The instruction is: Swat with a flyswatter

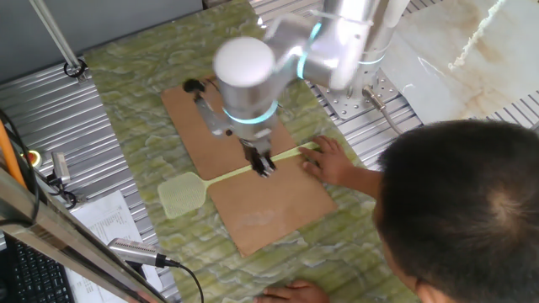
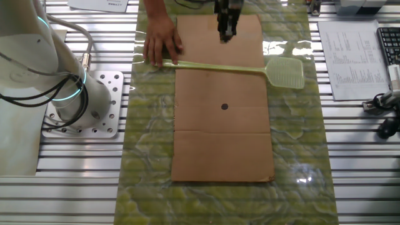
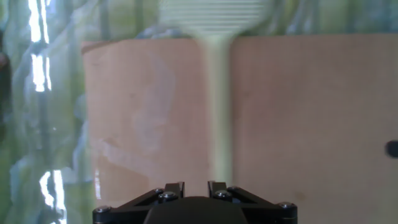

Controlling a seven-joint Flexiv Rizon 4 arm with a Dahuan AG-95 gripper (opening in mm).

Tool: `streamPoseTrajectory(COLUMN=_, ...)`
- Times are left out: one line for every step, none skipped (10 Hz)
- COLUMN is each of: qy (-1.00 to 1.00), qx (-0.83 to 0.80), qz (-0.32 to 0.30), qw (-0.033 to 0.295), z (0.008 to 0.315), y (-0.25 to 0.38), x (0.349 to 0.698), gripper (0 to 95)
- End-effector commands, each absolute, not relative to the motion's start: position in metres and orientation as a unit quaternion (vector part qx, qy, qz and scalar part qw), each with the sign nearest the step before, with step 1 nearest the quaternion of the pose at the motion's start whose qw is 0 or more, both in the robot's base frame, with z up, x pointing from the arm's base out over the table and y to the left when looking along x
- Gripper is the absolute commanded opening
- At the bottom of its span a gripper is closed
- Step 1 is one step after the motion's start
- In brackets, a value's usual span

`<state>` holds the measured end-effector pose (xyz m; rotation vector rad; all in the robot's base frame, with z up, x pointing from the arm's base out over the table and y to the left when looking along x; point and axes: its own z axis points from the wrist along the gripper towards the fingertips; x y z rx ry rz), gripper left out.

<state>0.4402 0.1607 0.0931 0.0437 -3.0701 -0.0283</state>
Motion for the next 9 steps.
streamPoseTrajectory(qy=-0.999, qx=0.018, qz=-0.012, qw=0.042, z=0.089, y=0.144, x=0.452, gripper=19.0)
streamPoseTrajectory(qy=-0.999, qx=0.011, qz=-0.013, qw=0.044, z=0.078, y=0.144, x=0.449, gripper=19.0)
streamPoseTrajectory(qy=-0.999, qx=0.01, qz=-0.016, qw=0.043, z=0.071, y=0.145, x=0.443, gripper=19.0)
streamPoseTrajectory(qy=-0.999, qx=0.01, qz=-0.016, qw=0.041, z=0.065, y=0.149, x=0.432, gripper=19.0)
streamPoseTrajectory(qy=-0.999, qx=0.008, qz=-0.018, qw=0.041, z=0.063, y=0.151, x=0.425, gripper=19.0)
streamPoseTrajectory(qy=-0.999, qx=0.004, qz=-0.017, qw=0.04, z=0.062, y=0.155, x=0.418, gripper=19.0)
streamPoseTrajectory(qy=-0.999, qx=-0.001, qz=-0.016, qw=0.041, z=0.062, y=0.159, x=0.413, gripper=19.0)
streamPoseTrajectory(qy=-0.999, qx=-0.009, qz=-0.015, qw=0.042, z=0.062, y=0.162, x=0.408, gripper=19.0)
streamPoseTrajectory(qy=-0.999, qx=-0.009, qz=-0.015, qw=0.041, z=0.061, y=0.163, x=0.406, gripper=19.0)
